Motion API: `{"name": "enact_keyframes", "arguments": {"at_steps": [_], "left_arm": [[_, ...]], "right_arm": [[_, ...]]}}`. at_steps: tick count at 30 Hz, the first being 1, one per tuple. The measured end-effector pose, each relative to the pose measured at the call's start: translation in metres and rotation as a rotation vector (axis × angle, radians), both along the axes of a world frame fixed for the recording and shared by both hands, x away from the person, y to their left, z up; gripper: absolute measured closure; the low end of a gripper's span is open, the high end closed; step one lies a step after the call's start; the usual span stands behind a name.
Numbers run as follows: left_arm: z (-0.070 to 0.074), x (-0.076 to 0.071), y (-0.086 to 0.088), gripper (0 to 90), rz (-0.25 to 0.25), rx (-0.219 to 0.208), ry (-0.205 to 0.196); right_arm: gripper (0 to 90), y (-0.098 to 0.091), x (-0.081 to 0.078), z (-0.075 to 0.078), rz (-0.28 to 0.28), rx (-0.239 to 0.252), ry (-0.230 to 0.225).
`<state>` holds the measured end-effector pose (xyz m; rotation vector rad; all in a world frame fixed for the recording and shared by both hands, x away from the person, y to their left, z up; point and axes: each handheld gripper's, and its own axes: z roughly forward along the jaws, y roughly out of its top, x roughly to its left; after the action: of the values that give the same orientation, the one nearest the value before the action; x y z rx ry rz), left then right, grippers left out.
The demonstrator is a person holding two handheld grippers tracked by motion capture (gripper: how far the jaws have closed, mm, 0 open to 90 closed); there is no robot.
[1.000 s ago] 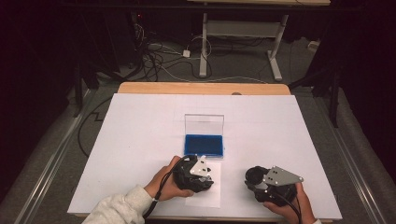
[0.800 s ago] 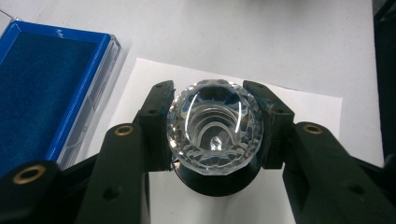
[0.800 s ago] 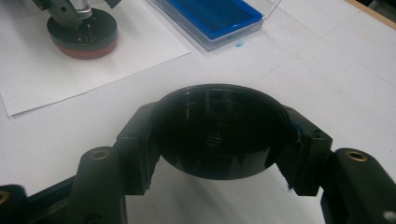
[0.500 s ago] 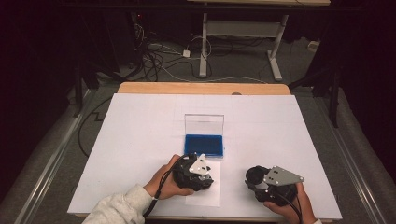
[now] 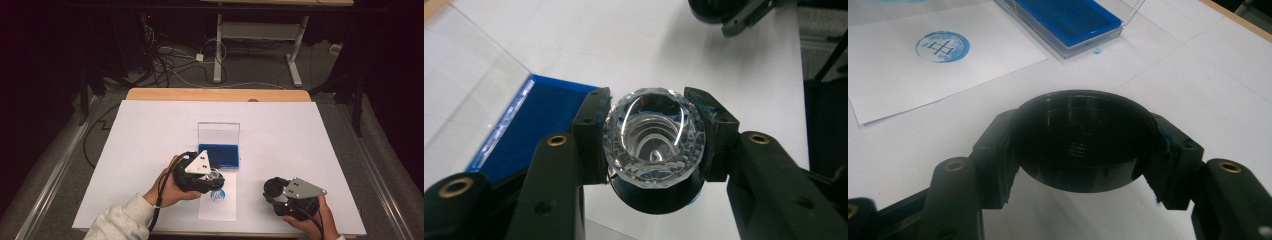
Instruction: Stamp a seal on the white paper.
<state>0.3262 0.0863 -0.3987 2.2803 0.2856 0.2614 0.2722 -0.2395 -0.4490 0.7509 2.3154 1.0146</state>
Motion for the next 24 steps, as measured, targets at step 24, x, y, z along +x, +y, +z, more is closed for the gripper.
{"name": "enact_keyframes", "arguments": {"at_steps": [24], "left_arm": [[0.012,0.004,0.021,54.5,0.055,-0.025,-0.01]], "right_arm": [[38.5,0.001,0.005,-0.002,0.001,0.003,0.013]]}}
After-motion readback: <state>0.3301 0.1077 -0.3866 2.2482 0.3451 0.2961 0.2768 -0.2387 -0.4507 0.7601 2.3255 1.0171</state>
